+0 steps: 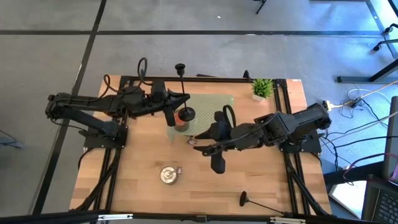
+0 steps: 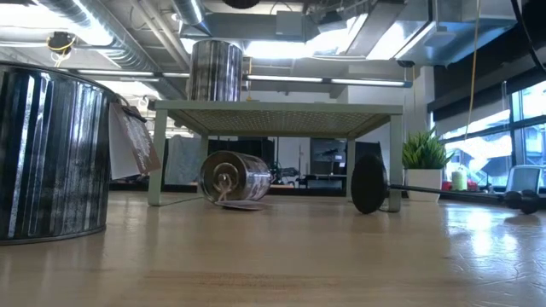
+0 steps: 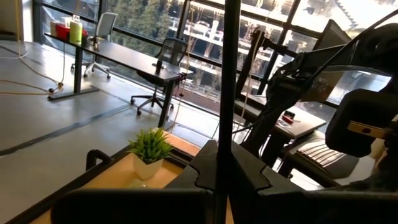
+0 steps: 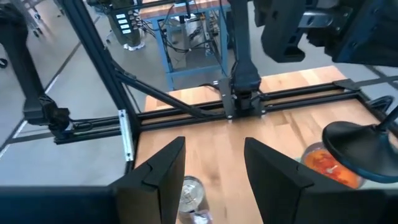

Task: Pick & Place candle stick holders
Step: Put the top candle holder on the shelf

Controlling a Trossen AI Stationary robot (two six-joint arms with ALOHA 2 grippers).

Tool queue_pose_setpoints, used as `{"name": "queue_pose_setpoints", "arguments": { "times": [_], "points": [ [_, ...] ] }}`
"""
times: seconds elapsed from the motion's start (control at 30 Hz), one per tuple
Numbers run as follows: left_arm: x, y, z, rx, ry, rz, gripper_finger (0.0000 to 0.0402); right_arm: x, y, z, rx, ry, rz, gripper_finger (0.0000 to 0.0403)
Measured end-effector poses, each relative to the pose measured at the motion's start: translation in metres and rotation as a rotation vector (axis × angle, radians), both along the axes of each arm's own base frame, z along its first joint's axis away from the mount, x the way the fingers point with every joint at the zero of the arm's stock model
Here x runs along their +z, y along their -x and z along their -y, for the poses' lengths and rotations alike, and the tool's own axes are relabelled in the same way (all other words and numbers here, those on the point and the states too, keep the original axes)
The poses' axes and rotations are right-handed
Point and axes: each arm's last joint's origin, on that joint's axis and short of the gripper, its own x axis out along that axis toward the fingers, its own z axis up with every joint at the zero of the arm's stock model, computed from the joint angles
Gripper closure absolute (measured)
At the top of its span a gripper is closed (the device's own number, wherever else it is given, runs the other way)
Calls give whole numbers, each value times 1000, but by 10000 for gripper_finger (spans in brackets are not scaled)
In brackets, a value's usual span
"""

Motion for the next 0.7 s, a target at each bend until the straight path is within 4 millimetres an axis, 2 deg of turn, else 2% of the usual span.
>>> {"name": "queue_pose_setpoints", "arguments": {
  "times": [0.37, 0.7],
  "points": [
    [0, 0, -22, 16, -21, -8, 392, 0, -8, 21, 12, 13, -10, 234],
    [-3, 3, -46, 38, -34, -51, 392, -1, -17, 47, -21, 35, -15, 234]
  ]
}}
